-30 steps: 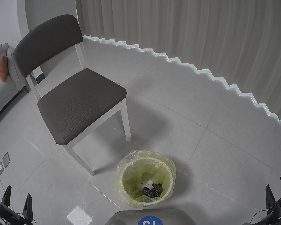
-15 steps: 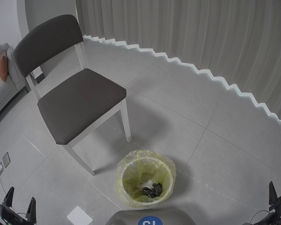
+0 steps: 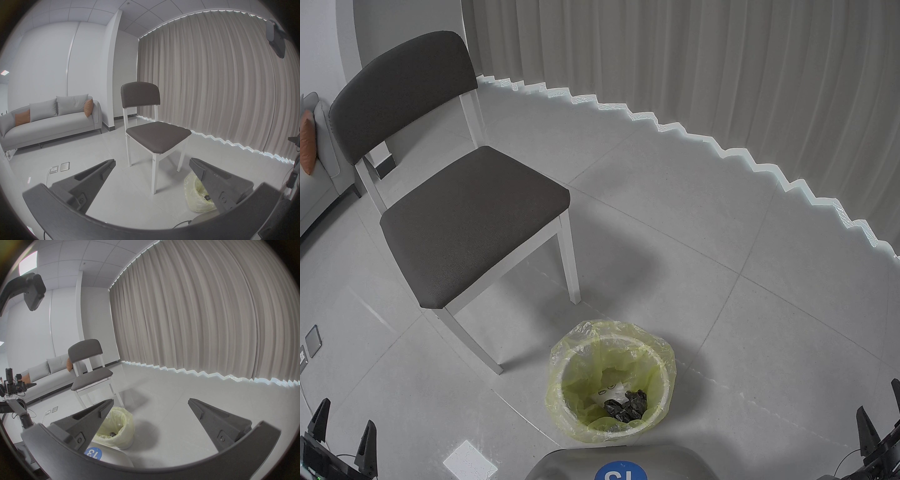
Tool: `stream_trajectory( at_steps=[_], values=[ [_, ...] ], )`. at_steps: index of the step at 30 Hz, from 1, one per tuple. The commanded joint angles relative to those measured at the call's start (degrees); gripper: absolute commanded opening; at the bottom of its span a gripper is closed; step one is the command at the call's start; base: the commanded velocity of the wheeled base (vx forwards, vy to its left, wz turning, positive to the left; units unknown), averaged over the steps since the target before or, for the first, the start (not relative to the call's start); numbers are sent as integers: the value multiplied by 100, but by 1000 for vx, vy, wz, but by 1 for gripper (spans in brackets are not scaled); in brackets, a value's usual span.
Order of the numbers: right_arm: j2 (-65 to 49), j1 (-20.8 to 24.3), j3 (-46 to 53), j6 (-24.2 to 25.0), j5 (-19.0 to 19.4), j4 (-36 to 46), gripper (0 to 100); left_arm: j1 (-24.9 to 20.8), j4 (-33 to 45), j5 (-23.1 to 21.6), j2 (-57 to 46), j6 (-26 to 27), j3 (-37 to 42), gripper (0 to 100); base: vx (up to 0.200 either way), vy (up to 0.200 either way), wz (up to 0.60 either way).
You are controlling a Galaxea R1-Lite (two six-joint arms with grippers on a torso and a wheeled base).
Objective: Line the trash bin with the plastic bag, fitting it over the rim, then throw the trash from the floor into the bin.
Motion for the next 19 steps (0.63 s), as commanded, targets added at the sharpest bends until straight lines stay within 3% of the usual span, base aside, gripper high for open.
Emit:
stream_trajectory(
  at_steps=[1,4,5,9,19],
  values=[
    [-31,-3,97,-38,-1069,-196,100,0,-1,8,-93,-2,92,100,0,0,0],
    [-31,-3,123,111,-849,-240,100,0,-1,17,-93,-2,92,100,0,0,0],
    [-14,14,123,94,-532,7,100,0,-1,-1,-93,7,92,100,0,0,0],
    [-14,6,88,-82,-497,130,100,0,-1,-1,-93,7,92,100,0,0,0],
    [-31,6,123,67,-515,24,100,0,-1,-1,-93,7,92,100,0,0,0]
  ],
)
